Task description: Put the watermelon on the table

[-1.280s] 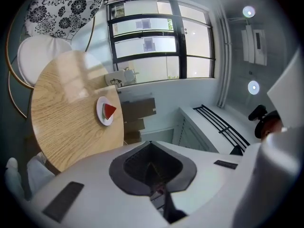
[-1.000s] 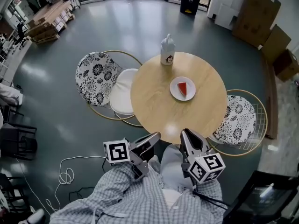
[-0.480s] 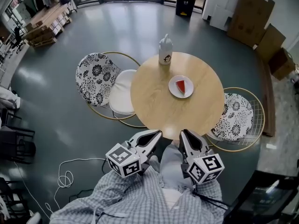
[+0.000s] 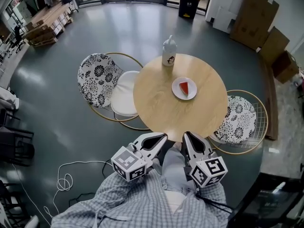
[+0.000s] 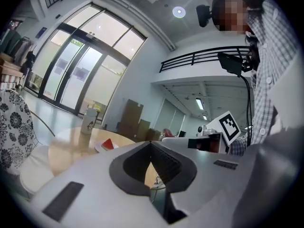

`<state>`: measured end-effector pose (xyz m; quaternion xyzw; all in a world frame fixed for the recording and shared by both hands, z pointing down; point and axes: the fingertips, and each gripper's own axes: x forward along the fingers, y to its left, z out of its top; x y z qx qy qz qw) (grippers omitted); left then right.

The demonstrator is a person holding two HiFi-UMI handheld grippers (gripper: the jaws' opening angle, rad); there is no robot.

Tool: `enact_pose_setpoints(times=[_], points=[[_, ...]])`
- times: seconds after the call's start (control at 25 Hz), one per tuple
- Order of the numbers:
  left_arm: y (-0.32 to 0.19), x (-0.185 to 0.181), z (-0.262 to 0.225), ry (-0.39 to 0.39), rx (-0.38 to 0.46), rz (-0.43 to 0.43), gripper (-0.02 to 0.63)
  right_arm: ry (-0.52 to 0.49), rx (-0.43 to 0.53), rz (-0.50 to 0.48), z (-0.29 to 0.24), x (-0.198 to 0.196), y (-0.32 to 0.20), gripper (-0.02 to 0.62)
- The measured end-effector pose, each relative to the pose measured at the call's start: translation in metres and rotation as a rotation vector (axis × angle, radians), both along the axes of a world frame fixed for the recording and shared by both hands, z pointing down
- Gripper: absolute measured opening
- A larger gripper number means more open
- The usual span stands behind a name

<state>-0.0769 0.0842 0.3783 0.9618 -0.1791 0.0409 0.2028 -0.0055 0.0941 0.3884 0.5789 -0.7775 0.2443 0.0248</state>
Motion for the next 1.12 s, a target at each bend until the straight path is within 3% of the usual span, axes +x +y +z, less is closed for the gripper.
enact_pose_setpoints(times=[0.2,0.6,1.12], points=[[0.003,0.001,0.0,-0.057,0.073,0.032,0.008,-0.003,-0.008,0.009,0.001,-0.001,0.001,0.012],[0.005,-0.001,0.006,-0.069,0.057,0.036,0.008,-0.01,-0.015,-0.013,0.003,-0.008,0.0,0.012],[0.014,0.002,0.01,-0.133,0.109,0.083,0.008,-0.007,-0.025,-0.042,0.004,-0.017,-0.002,0.009]])
